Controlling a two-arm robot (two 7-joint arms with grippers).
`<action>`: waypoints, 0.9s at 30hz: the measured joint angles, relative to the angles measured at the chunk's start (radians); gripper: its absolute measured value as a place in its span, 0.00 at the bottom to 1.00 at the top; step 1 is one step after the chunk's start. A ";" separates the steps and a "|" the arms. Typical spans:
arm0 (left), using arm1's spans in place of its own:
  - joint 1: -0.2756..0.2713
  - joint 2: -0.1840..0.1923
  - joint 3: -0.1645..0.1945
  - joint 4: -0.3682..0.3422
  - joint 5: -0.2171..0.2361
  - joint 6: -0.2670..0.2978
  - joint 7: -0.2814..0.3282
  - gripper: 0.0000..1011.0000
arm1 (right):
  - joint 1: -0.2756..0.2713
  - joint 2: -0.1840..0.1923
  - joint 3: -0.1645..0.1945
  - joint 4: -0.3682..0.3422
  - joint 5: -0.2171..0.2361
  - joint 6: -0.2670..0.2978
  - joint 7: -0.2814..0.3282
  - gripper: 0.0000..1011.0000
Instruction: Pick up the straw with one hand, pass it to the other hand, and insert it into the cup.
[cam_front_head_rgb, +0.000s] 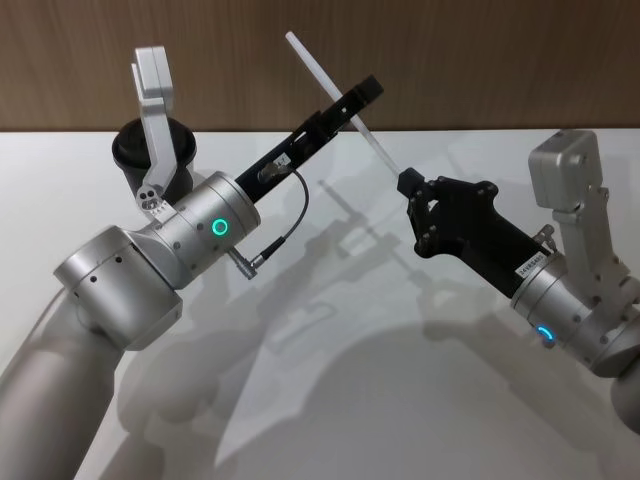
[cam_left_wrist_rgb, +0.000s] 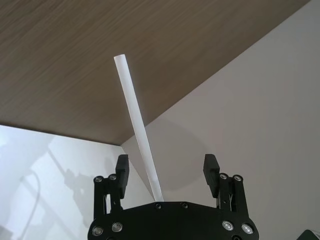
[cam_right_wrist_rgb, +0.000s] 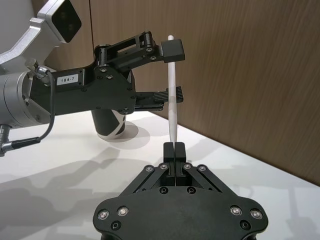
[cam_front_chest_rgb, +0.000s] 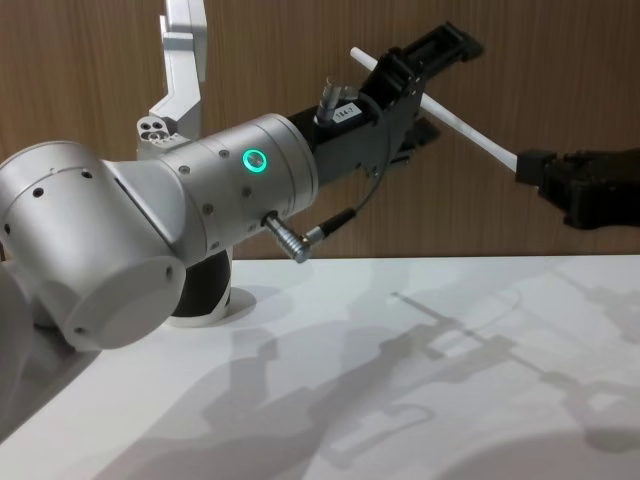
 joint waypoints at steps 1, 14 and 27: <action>0.000 0.000 0.000 0.001 -0.001 0.000 0.000 0.95 | 0.000 0.000 0.000 0.000 0.000 0.000 0.000 0.01; -0.005 -0.007 0.002 0.010 -0.008 -0.005 0.001 0.57 | 0.000 0.000 0.000 0.000 0.000 0.000 0.000 0.01; -0.007 -0.009 0.003 0.014 -0.010 -0.008 0.001 0.15 | 0.000 0.000 0.000 0.000 0.000 0.000 0.000 0.01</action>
